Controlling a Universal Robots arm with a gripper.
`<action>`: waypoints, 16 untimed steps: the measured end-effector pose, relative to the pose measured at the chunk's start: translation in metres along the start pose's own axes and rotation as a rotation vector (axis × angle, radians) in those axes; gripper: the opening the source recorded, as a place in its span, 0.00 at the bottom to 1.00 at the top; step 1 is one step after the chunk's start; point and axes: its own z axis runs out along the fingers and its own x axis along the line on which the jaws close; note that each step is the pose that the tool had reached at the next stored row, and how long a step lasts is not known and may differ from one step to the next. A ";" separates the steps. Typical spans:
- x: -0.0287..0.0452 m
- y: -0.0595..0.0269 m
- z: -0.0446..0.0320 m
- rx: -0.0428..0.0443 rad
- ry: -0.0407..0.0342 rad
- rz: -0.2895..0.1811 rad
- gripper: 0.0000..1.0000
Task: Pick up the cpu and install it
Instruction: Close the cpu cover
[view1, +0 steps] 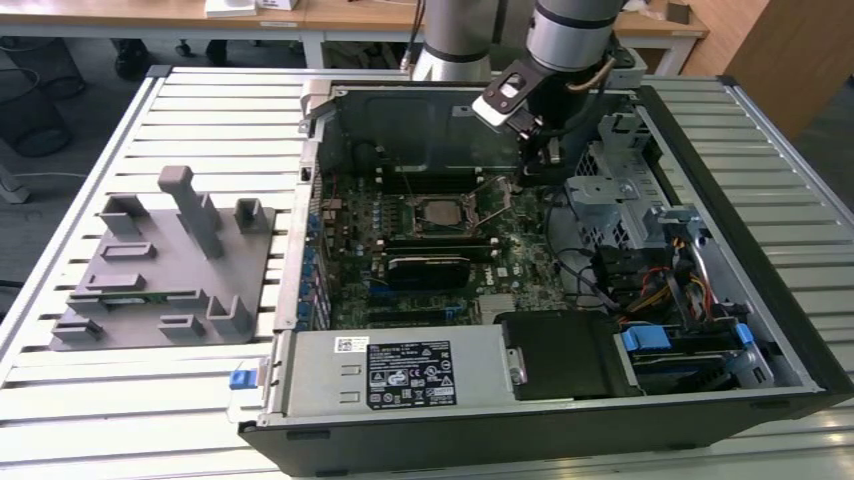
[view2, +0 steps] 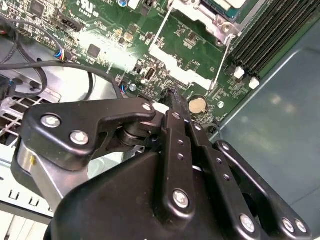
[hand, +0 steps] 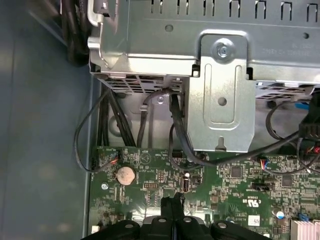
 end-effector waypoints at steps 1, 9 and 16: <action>0.0000 0.0005 0.0011 0.0002 -0.0001 0.000 0.11; 0.0001 0.0009 0.0125 0.0008 0.0000 0.000 0.11; 0.0003 -0.0056 0.0133 0.0008 -0.0002 0.000 0.11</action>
